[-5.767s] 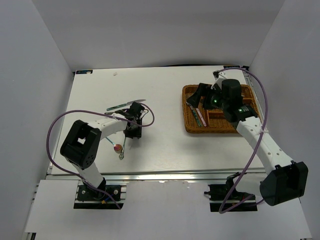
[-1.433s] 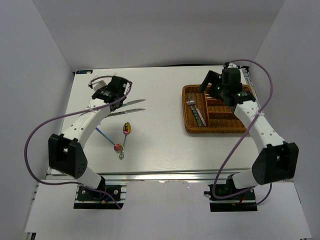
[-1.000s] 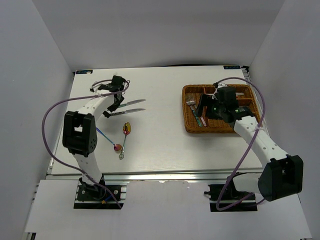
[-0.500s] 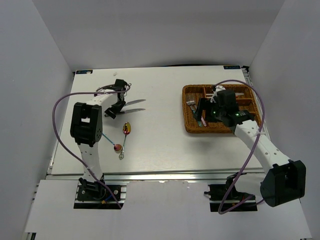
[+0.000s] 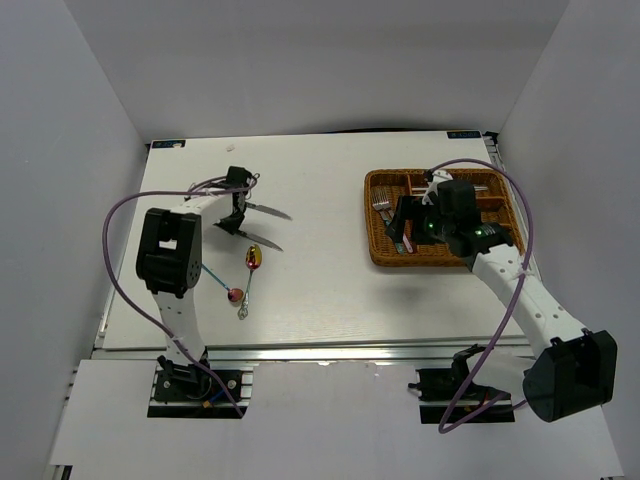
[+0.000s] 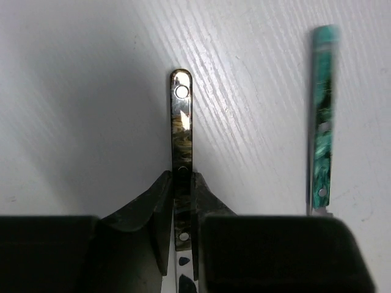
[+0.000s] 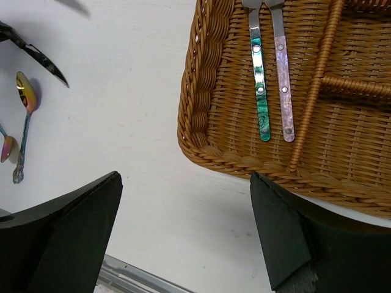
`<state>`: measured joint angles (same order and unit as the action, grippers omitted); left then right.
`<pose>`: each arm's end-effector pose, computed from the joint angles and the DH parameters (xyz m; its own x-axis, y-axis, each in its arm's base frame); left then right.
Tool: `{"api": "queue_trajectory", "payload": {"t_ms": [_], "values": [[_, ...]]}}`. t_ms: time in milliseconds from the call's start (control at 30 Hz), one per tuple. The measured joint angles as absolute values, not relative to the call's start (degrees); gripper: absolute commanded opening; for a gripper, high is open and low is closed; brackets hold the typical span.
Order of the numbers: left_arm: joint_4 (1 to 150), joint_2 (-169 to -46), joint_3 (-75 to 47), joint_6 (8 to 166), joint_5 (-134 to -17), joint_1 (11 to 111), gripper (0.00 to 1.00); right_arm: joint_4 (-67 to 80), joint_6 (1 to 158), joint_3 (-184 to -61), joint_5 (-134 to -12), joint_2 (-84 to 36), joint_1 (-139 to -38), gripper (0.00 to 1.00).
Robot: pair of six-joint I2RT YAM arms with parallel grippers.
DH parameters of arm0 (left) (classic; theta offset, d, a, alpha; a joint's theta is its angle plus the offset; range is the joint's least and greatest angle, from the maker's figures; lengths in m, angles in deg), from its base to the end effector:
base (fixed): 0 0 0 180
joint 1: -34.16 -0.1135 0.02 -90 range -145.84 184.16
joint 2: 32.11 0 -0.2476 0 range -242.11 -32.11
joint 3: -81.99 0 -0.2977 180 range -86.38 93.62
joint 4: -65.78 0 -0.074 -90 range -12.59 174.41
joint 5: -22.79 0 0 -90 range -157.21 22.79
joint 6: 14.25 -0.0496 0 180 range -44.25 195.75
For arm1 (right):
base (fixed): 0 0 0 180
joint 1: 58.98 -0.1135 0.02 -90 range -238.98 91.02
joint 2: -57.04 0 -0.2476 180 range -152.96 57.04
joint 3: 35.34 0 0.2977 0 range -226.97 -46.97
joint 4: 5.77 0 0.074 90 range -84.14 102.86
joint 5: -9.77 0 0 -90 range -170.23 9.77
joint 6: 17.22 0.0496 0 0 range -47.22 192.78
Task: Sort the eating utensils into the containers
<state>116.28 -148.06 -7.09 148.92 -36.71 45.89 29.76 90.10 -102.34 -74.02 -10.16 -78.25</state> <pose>0.4235 -0.0622 0.0971 -0.3233 -0.7752 -0.5427 -0.8927 0.4401 -0.0969 0.3020 0.1113 0.2687 -0.6486 0.0868 -0.7562 -0.2282 0.9256 0.3020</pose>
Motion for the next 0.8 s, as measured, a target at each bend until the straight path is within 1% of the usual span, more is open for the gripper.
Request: {"api": "queue_trajectory", "payload": {"t_ms": [67,200,433,633,800], "values": [[113.8,-146.2,-10.0,150.4,-37.1,45.8,0.21,29.8,90.1,-102.3,-74.0,-9.8,-78.3,0.89],[110.9,-144.1,-13.3,152.4,-38.1,45.6,0.00,29.7,90.1,-102.3,-74.0,-8.6,-78.3,0.89],[108.7,-140.0,-18.5,155.0,-39.8,45.5,0.00,29.7,90.1,-102.3,-73.8,-7.7,-78.3,0.89],[111.7,-138.3,-18.2,154.4,-40.8,45.6,0.00,29.7,90.1,-102.3,-73.3,-7.6,-78.3,0.89],[111.5,-131.8,-18.2,152.5,-40.9,45.6,0.00,29.0,90.2,-102.3,-70.7,-7.7,-78.3,0.89]]}}
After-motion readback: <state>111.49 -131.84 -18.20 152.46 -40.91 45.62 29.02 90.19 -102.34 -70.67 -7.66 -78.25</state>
